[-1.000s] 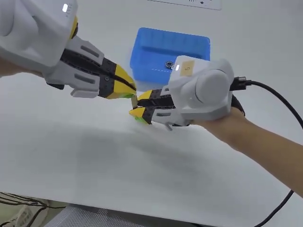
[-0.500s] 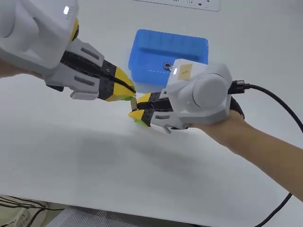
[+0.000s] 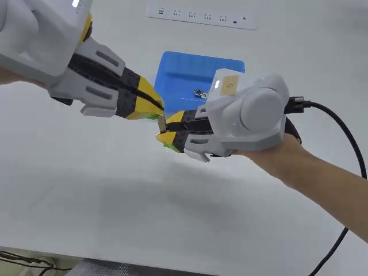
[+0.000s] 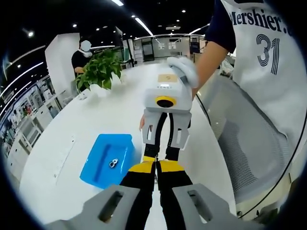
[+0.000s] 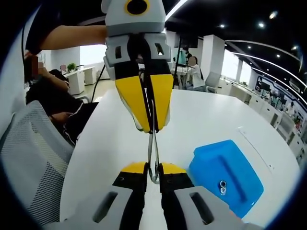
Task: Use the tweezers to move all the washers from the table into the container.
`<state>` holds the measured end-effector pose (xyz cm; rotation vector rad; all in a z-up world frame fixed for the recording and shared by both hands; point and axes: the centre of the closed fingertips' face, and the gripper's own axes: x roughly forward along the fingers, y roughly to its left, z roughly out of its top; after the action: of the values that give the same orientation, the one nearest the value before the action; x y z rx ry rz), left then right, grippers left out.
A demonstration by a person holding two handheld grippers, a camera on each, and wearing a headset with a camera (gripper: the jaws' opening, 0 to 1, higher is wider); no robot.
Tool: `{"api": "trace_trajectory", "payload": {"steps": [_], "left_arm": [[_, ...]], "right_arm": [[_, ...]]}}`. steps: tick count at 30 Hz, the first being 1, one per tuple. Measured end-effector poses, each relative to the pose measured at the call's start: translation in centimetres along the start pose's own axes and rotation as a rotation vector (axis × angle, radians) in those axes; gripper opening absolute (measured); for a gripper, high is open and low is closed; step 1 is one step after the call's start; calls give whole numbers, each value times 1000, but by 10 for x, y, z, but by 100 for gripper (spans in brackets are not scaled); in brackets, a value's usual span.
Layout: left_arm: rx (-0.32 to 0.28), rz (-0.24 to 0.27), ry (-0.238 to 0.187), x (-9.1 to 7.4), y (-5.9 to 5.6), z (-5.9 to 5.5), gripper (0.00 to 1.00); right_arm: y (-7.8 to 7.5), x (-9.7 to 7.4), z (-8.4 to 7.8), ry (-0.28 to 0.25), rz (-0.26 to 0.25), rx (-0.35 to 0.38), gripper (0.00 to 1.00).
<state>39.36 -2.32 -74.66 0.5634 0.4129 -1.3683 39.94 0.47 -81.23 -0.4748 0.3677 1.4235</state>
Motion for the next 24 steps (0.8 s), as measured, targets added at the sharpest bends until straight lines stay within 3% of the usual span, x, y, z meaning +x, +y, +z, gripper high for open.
{"api": "trace_trajectory", "payload": {"steps": [14,20,24], "left_arm": [[132,-2,-13,-2,26,46,6],[175,1,-25,1,42,60,6],[189,10,-31,6,56,63,6]], "right_arm": [[-39,-36,24,-39,-115,-48,11],[-59,-48,30,-48,-154,-66,11],[-75,-51,28,-45,-182,-72,11]]}}
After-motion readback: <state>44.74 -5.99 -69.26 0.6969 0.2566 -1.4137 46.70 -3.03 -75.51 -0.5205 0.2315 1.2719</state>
